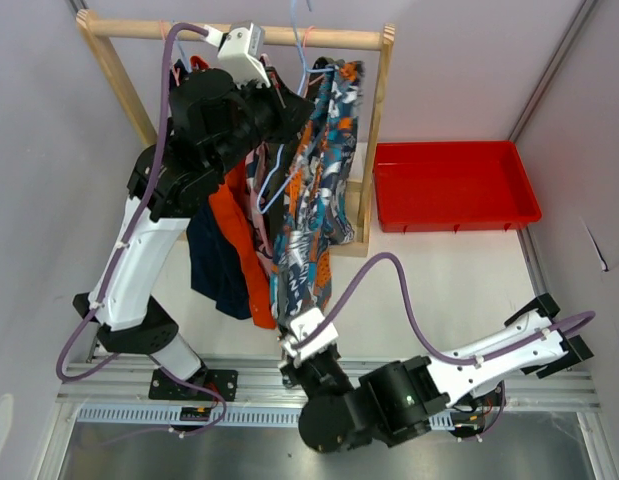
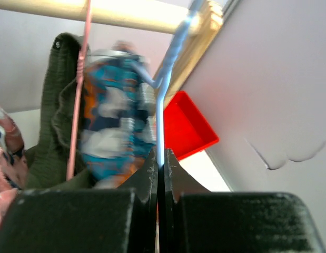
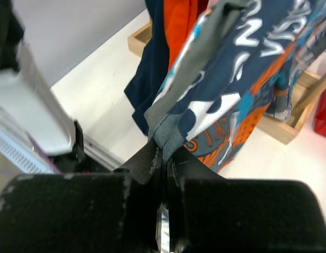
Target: Remove the shorts from the hanger
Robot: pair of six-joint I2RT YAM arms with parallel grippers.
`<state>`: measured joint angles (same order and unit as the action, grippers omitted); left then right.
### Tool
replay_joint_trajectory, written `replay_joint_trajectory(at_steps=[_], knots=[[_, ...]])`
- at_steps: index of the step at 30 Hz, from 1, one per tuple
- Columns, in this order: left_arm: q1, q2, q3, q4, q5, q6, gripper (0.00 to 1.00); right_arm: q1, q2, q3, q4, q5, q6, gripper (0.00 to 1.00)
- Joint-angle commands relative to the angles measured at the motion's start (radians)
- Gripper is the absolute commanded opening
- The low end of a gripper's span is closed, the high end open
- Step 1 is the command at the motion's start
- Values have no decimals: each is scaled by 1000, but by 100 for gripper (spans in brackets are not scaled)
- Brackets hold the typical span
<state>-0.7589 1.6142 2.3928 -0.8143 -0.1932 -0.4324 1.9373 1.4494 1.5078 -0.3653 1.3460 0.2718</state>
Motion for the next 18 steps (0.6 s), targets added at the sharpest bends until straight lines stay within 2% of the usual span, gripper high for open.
replay_joint_trajectory(at_steps=[1, 3, 7, 9, 11, 12, 14, 15, 16, 18], knots=[[55, 50, 75, 193, -71, 86, 0, 92, 16, 5, -199, 30, 278, 0], [56, 58, 98, 182, -75, 93, 0, 74, 12, -6, -198, 12, 334, 0], [50, 9, 27, 141, 41, 86, 0, -15, -14, -15, -150, 8, 261, 0], [37, -55, -41, 95, 89, 87, 0, -79, -64, -30, -22, -27, 97, 0], [23, -100, -125, 51, 170, 93, 0, -194, -105, -58, 89, -80, -35, 0], [4, -146, -150, 3, 188, 103, 0, -236, -144, -60, 177, -141, -151, 0], [-29, -190, -228, -49, 269, 109, 0, -365, -170, -37, 259, -217, -242, 0], [-42, -235, -248, -104, 279, 107, 0, -409, -184, -22, 272, -243, -317, 0], [-54, -256, -304, -129, 279, 104, 0, -499, -188, -3, 279, -263, -342, 0], [-86, -333, -352, -180, 279, 80, 0, -587, -190, 60, 269, -335, -381, 0]])
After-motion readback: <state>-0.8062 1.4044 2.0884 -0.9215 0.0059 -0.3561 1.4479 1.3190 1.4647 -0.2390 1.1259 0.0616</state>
